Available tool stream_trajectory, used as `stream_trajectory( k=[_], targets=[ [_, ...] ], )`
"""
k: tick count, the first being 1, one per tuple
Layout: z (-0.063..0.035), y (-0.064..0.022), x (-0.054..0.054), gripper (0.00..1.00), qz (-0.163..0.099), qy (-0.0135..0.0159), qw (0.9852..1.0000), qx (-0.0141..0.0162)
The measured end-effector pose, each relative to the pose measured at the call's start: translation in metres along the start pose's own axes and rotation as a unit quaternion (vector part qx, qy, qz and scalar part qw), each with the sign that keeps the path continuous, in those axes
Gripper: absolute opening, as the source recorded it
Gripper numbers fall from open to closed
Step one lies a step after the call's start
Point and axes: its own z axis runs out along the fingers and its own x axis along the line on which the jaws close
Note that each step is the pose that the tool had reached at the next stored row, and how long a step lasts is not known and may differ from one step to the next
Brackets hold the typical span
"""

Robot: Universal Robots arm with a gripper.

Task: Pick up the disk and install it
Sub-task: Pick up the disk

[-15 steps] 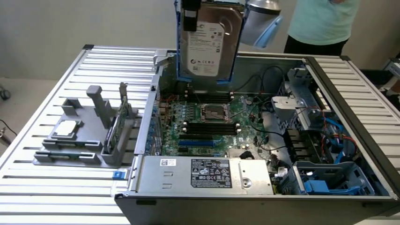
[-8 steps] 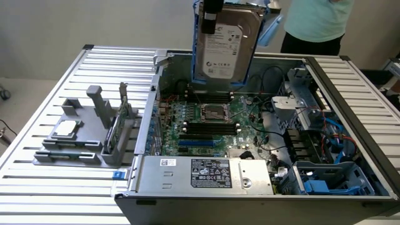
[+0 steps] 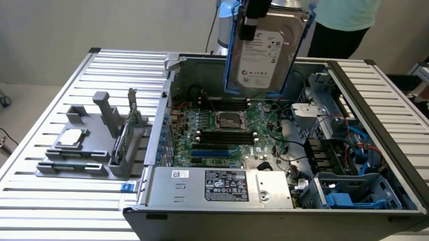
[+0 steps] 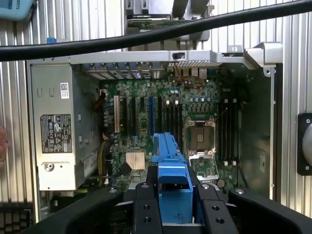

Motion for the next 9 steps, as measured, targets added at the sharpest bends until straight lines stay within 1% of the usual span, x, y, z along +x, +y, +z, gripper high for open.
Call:
stream_trajectory(
  k=[6,9],
  targets=[
    [-0.0010,-0.0241,0.011,0.33,0.000,0.0000,1.0000,0.0000],
    [-0.0011,-0.0321,0.020,0.33,0.000,-0.0001,1.0000,0.0000]
  ],
)
